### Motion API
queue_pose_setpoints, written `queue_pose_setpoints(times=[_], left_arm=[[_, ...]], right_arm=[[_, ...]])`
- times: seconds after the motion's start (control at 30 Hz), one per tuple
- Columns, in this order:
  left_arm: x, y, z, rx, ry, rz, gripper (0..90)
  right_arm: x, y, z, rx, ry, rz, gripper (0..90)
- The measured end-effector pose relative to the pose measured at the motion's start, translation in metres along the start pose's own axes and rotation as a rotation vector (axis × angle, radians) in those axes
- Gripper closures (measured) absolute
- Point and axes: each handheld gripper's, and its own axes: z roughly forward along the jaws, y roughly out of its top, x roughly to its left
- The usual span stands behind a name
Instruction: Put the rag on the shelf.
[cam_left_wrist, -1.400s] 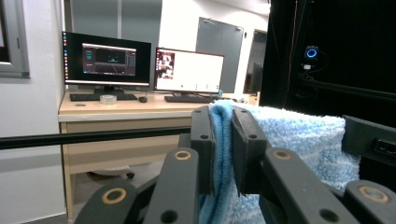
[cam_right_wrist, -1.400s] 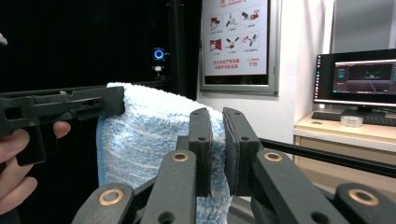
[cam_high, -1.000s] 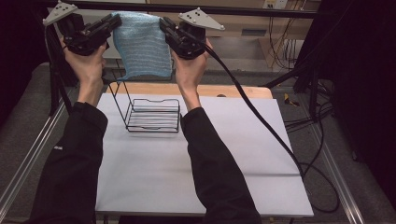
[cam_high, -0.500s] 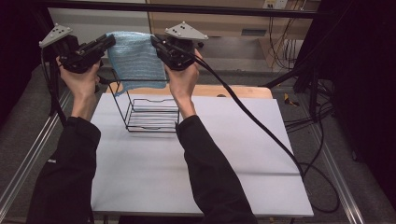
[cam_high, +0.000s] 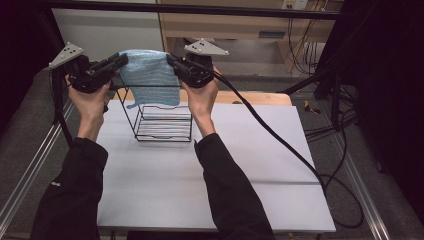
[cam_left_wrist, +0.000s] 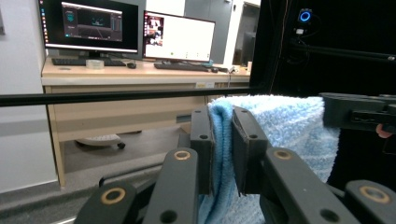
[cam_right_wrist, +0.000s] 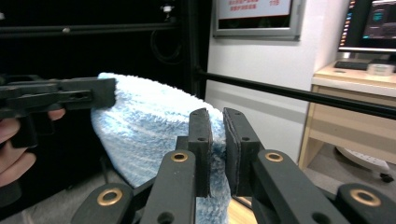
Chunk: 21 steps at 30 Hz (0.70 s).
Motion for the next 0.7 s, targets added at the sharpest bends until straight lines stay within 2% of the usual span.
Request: queue_pose_setpoints(times=[0.1, 0.37, 0.47, 0.7], left_arm=[[0.0, -0.006, -0.005, -0.005, -0.018, -0.007, 79.6], [-0.003, -0.015, -0.018, 0.0, -0.057, 0.008, 79.0], [-0.005, -0.018, -0.023, 0.009, -0.055, 0.017, 78.7], [-0.004, -0.027, -0.028, 0.047, -0.048, 0.01, 78.2]], right_arm=[[0.001, -0.003, -0.003, 0.001, 0.015, -0.017, 82.3], [0.005, -0.007, -0.012, 0.031, 0.061, -0.043, 81.9], [0.006, -0.008, -0.015, 0.043, 0.079, -0.052, 81.9], [0.013, -0.014, -0.015, 0.083, 0.097, -0.087, 81.7]])
